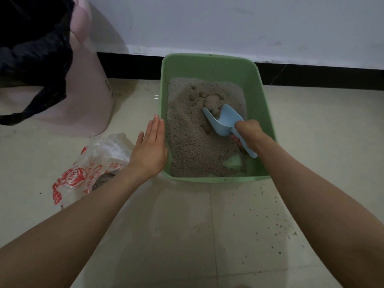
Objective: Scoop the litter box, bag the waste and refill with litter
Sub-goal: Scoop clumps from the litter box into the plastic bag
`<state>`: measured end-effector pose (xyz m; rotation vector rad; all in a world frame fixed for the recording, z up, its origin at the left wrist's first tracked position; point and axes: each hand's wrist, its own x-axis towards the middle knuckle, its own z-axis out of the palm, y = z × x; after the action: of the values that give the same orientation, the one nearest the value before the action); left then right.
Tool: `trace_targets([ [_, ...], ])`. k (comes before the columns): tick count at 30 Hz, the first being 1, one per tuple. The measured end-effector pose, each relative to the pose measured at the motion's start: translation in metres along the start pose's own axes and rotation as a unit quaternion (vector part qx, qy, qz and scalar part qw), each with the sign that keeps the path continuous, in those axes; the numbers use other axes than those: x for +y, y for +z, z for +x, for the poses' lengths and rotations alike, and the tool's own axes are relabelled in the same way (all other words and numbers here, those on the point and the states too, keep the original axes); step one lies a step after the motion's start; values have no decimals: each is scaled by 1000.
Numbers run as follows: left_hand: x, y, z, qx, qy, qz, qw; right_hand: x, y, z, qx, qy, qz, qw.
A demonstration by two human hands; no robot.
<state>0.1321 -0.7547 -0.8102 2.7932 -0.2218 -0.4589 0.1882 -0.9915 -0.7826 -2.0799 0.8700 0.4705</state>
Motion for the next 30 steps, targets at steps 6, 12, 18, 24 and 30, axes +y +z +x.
trace_targets([
  [6, 2, 2, -1, 16, 3, 29, 999, -26, 30, 27, 5, 15, 51, 999],
  [12, 0, 6, 1, 29, 0, 36, 999, -46, 45, 52, -25, 15, 97, 995],
  [18, -1, 8, 1, 35, -1, 40, 999, -38, 54, 55, -7, -1, 134, 991],
  [24, -1, 6, 1, 23, -3, 51, 998, -13, 46, 35, 5, -58, 194, 979],
  [30, 1, -2, 0, 0, -3, 52, 999, -2, 27, 12, 0, -119, 162, 980],
])
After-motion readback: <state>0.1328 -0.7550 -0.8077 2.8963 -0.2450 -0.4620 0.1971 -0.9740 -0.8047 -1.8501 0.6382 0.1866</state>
